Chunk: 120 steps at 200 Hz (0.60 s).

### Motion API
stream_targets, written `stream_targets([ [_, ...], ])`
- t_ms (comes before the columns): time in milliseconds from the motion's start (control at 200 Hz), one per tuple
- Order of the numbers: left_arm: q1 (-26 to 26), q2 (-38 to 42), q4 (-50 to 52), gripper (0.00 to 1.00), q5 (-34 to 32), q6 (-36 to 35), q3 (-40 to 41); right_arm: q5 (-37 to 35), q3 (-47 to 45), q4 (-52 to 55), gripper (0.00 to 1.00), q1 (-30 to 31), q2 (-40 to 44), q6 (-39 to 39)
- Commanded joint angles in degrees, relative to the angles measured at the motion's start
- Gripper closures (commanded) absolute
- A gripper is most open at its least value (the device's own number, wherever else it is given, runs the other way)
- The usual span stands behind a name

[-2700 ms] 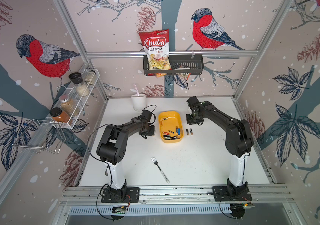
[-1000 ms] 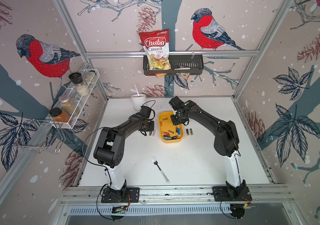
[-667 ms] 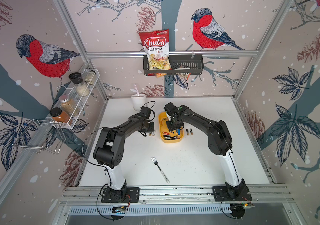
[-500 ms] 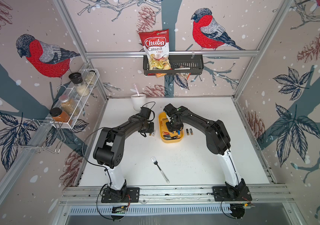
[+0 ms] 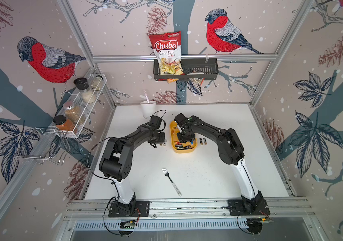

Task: Take the batteries out of the storage box
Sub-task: Pick up the battery from the storage box.

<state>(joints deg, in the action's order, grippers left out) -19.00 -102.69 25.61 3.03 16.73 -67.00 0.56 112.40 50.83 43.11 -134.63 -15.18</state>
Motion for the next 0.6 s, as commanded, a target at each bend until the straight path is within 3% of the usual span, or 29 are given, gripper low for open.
stream_targets([
  [0,0.11,0.61,-0.60,0.62,0.14,0.33,0.09,0.23,-0.05,-0.26,0.72,-0.30,-0.37,-0.11],
  [325,0.11,0.73,-0.62,0.62,0.22,0.34,0.24,0.50,0.38,-0.10,0.79,-0.97,0.36,0.06],
  [595,0.11,0.58,-0.44,0.62,0.32,0.33,-0.13,0.74,1.75,0.97,0.79,-1.67,1.86,-0.09],
])
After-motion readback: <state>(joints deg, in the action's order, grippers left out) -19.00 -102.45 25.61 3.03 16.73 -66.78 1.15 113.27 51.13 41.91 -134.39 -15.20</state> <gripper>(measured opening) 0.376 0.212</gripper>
